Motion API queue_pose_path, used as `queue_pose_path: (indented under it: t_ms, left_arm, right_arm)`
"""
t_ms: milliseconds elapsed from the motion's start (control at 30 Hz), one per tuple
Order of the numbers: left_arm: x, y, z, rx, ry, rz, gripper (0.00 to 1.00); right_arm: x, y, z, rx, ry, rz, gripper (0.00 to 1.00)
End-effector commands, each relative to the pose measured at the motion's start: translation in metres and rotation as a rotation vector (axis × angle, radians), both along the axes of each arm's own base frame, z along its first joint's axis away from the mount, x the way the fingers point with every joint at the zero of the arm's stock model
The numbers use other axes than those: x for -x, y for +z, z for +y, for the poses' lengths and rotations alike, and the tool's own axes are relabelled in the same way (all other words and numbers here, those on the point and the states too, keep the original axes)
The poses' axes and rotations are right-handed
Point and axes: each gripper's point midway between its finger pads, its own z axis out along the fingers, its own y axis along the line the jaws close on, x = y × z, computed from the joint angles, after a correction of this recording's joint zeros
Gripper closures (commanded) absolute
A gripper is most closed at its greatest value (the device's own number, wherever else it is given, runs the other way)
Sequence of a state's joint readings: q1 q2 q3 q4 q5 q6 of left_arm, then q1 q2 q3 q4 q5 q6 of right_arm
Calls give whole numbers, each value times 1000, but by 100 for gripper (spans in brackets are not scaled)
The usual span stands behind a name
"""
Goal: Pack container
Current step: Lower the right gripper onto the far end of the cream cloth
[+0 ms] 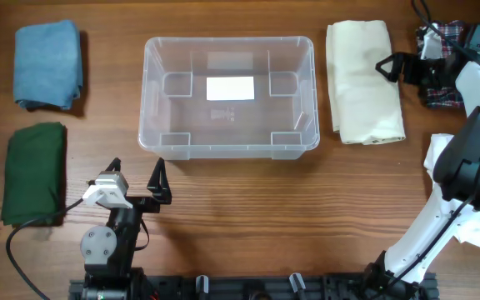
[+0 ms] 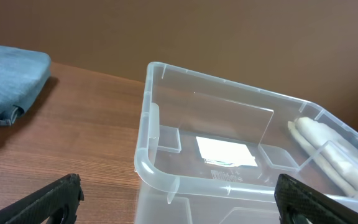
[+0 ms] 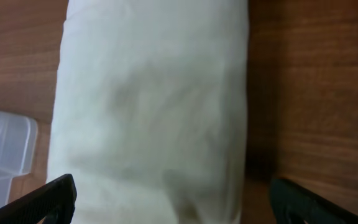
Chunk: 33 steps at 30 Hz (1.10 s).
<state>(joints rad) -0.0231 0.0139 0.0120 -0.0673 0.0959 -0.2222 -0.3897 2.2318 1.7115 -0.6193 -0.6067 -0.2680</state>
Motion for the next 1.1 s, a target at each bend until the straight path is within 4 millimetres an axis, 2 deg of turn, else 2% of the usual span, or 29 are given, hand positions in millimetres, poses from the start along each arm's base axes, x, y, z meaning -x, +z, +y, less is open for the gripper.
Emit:
queue_pose_path:
  t_ms: [0, 100, 367, 533, 800, 1067]
  left_arm:
    - [0, -2, 1, -5, 3, 0, 0]
    - [0, -2, 1, -5, 3, 0, 0]
    - [0, -2, 1, -5, 3, 0, 0]
    - [0, -2, 1, -5, 3, 0, 0]
    - [0, -2, 1, -5, 3, 0, 0]
    - [0, -2, 1, -5, 3, 0, 0]
  right_arm:
    - [-4, -21, -7, 2, -7, 16, 0]
    - [-5, -34, -9, -23, -41, 39, 0]
    - [-2, -41, -2, -84, -50, 69, 0]
    - [1, -49, 17, -202, -17, 83, 0]
    - [14, -81, 40, -339, 15, 161, 0]
    - [25, -107, 46, -370, 30, 214, 0]
